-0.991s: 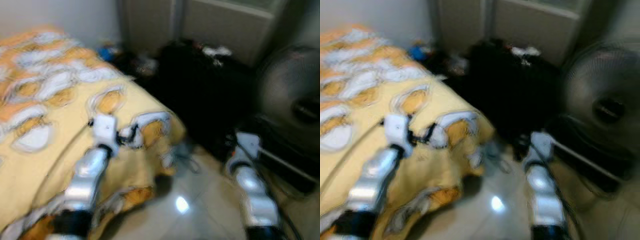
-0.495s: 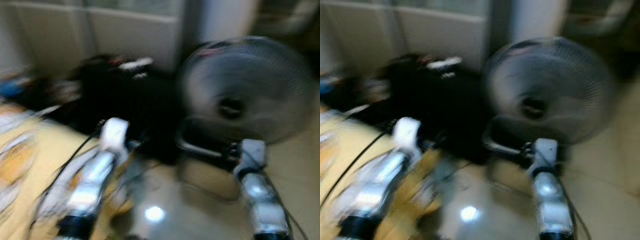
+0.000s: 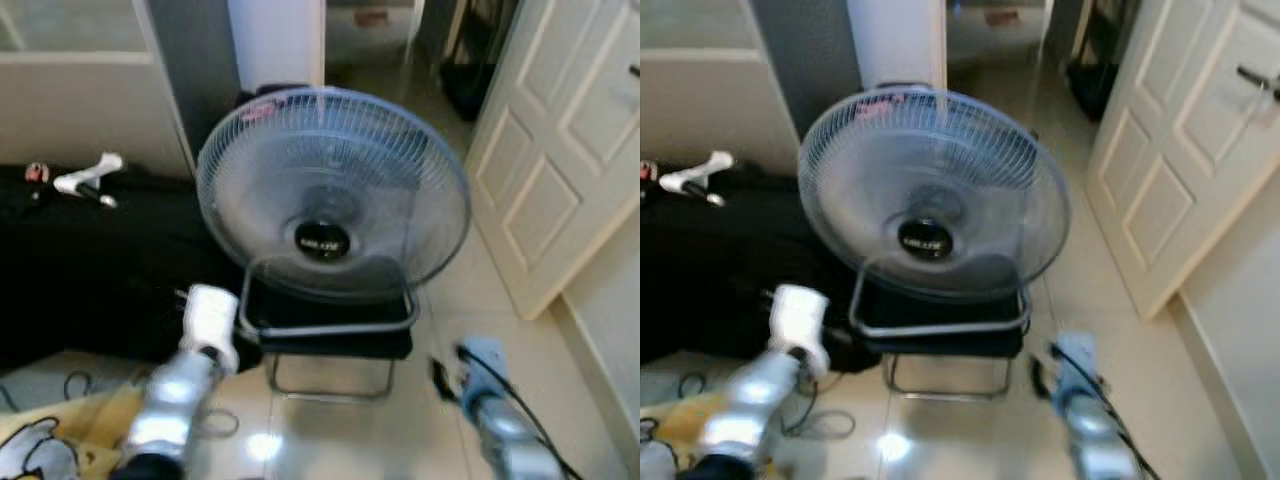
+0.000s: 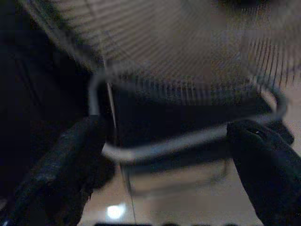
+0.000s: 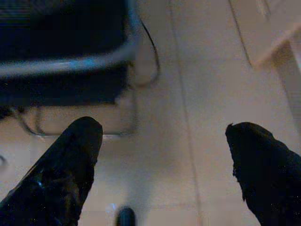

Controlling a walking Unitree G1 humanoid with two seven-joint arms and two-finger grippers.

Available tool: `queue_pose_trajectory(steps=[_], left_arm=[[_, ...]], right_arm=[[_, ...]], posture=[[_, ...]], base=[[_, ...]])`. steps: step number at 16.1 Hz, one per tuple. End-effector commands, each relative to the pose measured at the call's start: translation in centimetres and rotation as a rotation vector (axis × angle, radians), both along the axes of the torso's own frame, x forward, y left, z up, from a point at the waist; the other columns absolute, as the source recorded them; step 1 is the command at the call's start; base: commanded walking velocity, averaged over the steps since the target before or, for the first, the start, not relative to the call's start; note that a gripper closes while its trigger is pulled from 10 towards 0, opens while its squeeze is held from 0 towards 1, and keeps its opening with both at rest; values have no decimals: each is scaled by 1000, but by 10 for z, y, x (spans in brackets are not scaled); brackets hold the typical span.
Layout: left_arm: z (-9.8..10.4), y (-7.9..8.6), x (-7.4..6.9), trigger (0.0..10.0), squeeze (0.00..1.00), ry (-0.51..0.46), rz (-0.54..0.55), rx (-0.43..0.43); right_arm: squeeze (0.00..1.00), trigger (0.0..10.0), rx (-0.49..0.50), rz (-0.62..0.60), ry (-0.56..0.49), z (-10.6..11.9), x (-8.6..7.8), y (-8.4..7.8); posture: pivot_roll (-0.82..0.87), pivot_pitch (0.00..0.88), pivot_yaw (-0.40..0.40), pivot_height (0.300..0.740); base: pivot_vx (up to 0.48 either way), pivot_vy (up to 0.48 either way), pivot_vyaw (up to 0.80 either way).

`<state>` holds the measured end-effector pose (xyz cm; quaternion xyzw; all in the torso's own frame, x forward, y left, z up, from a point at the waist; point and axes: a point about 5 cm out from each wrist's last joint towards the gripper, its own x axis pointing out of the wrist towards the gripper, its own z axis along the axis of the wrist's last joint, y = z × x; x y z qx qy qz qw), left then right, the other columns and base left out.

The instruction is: Clean up the room

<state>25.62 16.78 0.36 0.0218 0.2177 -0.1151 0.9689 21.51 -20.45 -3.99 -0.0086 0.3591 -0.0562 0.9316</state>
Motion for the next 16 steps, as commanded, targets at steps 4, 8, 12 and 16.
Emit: queue_pose_trajectory(steps=[4,8,12,16], left_arm=[[-63,20,-44,10000,118,371,23,144],[-90,8,-83,10000,122,542,-16,158],[-102,5,-108,10000,133,629,-53,167],[-102,5,-108,10000,133,629,-53,167]], right_arm=[[0,10000,-11,67,233,-32,-15,14],[0,10000,85,-56,403,-56,-54,26],[0,10000,41,32,552,-73,-102,35],[0,10000,41,32,552,-73,-102,35]], posture=[[86,0,-8,740],[91,0,11,740],[82,0,20,740],[82,0,20,740]], base=[[0,0,0],[0,0,0],[0,0,0],[0,0,0]])
